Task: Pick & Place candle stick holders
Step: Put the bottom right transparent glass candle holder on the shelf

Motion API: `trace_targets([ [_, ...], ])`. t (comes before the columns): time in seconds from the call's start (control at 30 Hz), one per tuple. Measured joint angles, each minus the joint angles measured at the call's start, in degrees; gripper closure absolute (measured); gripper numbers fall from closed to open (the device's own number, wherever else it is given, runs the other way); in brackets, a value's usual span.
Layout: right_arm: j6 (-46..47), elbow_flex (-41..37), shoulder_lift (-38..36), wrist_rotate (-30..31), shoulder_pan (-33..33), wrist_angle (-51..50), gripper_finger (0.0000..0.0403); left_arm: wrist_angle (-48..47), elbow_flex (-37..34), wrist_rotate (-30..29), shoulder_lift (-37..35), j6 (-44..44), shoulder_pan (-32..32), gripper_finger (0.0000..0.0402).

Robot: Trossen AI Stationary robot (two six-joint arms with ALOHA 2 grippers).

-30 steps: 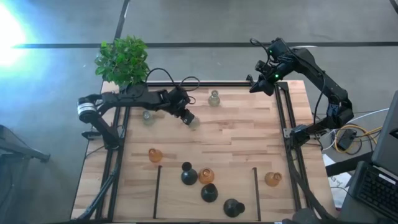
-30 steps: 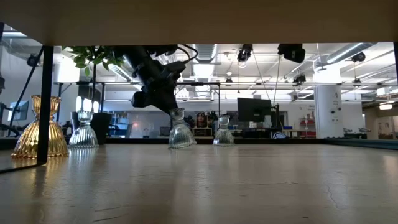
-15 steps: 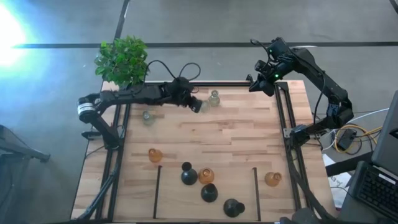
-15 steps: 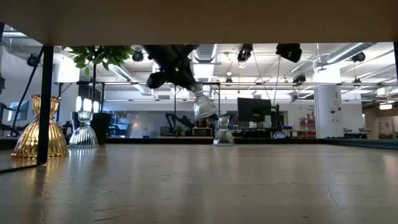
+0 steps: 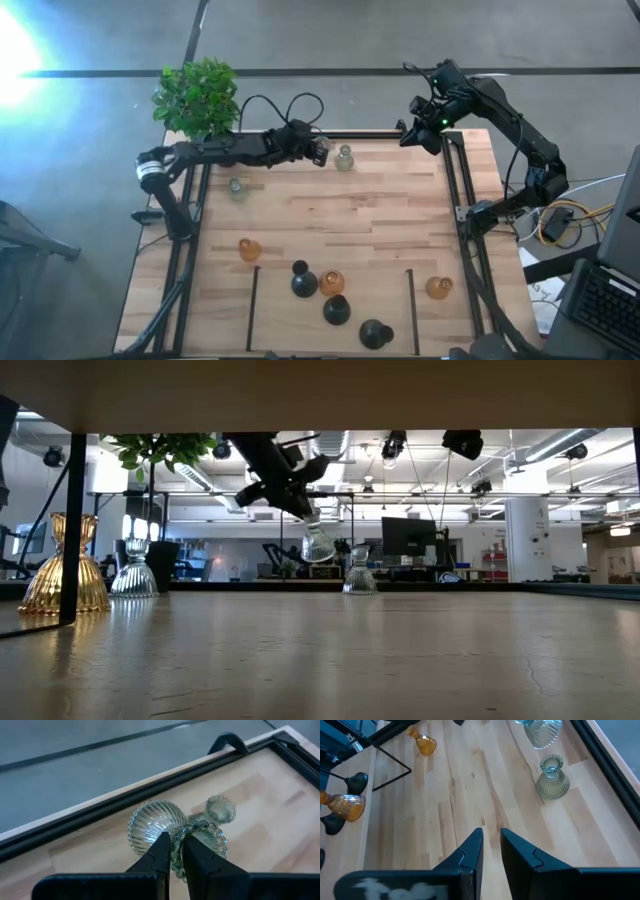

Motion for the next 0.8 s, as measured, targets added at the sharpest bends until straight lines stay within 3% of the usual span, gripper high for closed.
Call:
trace_targets([
  [0.37, 0.02, 0.0, -0.01, 0.0, 0.0, 0.04, 0.0345, 8.85, 0.02, -3.86, 3.86, 0.45, -0.04, 0.0369],
  [0.8, 0.41, 0.0, -0.01, 0.0, 0.0, 0.07, 0.0342, 15.64, 0.02, -2.42, 7.62, 0.46, -0.32, 0.0369],
])
